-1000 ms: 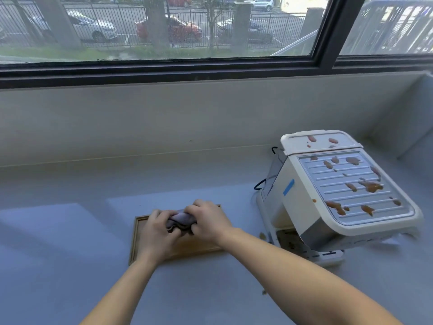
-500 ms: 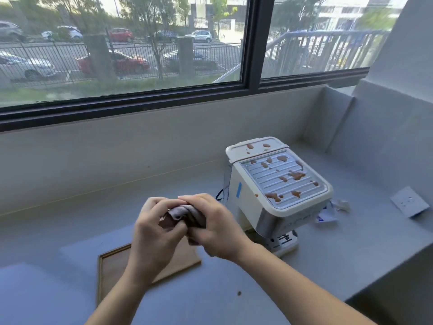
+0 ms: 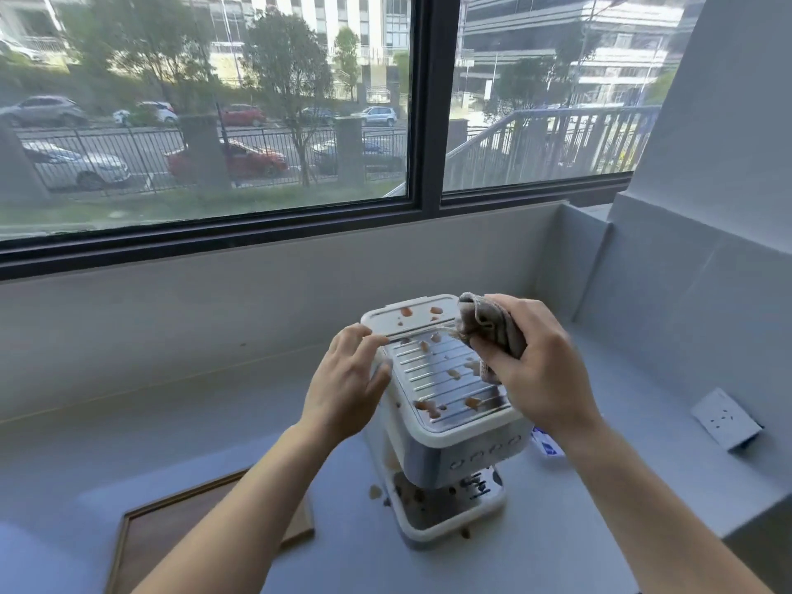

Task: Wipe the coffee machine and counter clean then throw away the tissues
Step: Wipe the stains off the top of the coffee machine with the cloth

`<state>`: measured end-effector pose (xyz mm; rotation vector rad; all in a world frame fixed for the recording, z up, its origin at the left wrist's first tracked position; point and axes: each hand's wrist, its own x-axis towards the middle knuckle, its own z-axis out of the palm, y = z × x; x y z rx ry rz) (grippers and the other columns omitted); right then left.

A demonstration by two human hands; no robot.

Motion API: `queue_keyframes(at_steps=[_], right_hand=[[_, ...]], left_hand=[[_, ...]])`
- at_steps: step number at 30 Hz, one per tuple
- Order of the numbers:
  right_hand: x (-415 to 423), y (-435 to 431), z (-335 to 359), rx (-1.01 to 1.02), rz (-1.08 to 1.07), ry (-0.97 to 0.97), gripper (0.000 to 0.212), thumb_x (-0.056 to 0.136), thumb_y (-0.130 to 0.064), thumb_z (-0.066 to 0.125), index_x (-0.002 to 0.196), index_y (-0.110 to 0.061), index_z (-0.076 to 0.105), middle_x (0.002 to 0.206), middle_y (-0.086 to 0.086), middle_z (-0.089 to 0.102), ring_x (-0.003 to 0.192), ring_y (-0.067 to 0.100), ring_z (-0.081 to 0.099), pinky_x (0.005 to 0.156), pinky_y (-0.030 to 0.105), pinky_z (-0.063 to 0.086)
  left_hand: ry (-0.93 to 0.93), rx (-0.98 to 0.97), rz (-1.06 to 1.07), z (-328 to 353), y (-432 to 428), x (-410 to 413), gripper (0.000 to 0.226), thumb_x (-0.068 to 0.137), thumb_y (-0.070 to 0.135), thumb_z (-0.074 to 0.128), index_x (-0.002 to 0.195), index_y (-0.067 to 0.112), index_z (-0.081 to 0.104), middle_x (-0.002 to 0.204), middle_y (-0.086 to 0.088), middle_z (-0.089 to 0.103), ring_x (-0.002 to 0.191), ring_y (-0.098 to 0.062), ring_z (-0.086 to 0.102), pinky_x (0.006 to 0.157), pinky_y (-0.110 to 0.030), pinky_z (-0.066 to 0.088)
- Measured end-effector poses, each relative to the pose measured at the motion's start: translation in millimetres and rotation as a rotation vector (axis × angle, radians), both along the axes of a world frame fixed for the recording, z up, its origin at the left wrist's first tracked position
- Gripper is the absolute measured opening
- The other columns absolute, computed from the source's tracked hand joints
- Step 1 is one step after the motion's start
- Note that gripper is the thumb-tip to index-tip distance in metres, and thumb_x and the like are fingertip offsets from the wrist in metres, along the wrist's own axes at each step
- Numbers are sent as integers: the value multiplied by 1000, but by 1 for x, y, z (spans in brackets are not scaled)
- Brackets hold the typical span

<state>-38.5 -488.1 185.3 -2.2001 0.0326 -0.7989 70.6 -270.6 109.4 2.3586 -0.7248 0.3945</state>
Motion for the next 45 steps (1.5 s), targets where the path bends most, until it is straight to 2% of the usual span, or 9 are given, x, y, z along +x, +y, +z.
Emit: queue_keyframes(at_steps=[5, 9, 12, 18, 23, 30, 36, 42, 45], right_hand=[[0, -38, -25, -228, 22, 112, 37, 86, -34, 70, 122, -34, 60, 118, -13, 59, 108, 16, 57, 86, 40, 50], [-3, -39, -46, -406, 75, 244, 44, 93, -47, 56, 133, -30, 56, 142, -8, 51, 127, 20, 47, 102, 41, 43], [1, -40, -48, -472, 77, 243, 46, 94, -42, 58, 136, -24, 54, 146, -3, 51, 135, 21, 44, 107, 39, 40], [9, -29, -41, -379, -29, 326, 26, 97, -36, 53, 119, -21, 58, 133, -4, 59, 126, 21, 49, 93, 36, 45], [2, -30, -44, -435, -29, 328, 32, 97, -36, 55, 123, -17, 58, 131, 0, 61, 123, 24, 53, 93, 39, 48], [-8, -21, -48, -423, 29, 326, 35, 95, -32, 59, 126, -16, 58, 134, 1, 59, 127, 23, 52, 97, 34, 45], [24, -34, -35, -398, -115, 386, 19, 97, -31, 54, 106, -14, 57, 115, 3, 61, 115, 27, 54, 87, 34, 41], [16, -32, -44, -431, -32, 351, 31, 95, -31, 58, 122, -16, 58, 129, 2, 61, 123, 26, 53, 94, 36, 44], [23, -38, -41, -371, -86, 372, 35, 97, -32, 55, 128, -16, 56, 137, 3, 57, 130, 25, 48, 97, 35, 42]], left_hand=[[207, -10, 19, -10, -17, 19, 53, 101, 34, 43, 149, 16, 30, 161, 4, 19, 150, -10, 11, 120, -33, 20], [207, 111, 61, -14, -18, 18, 68, 98, 47, 25, 156, 15, 13, 166, 5, 6, 150, -4, -2, 123, -28, 7], [176, 169, 74, -15, -19, 19, 70, 95, 49, 18, 156, 14, 14, 166, 2, 5, 150, -5, -4, 123, -27, 2], [134, 253, 64, -14, -17, 23, 68, 98, 49, 16, 156, 12, 12, 166, -2, 4, 151, -10, -3, 122, -26, -1], [76, 377, 71, -10, -16, 25, 85, 86, 59, -3, 155, 11, 12, 165, -6, 6, 152, -17, 0, 124, -37, 4], [52, 403, 77, -9, -17, 22, 86, 85, 58, -4, 155, 10, 12, 166, -8, 6, 152, -16, 0, 124, -35, 1], [64, 364, 64, -7, -17, 22, 87, 85, 57, -3, 155, 9, 13, 165, -9, 7, 152, -17, 1, 124, -33, 1], [87, 216, 27, -9, -20, 23, 75, 92, 49, 12, 153, 6, 19, 164, -10, 10, 151, -15, 2, 121, -25, 2], [80, 78, -13, -11, -23, 23, 56, 91, 41, 25, 141, 15, 32, 154, -2, 22, 145, -11, 13, 118, -26, 16]])
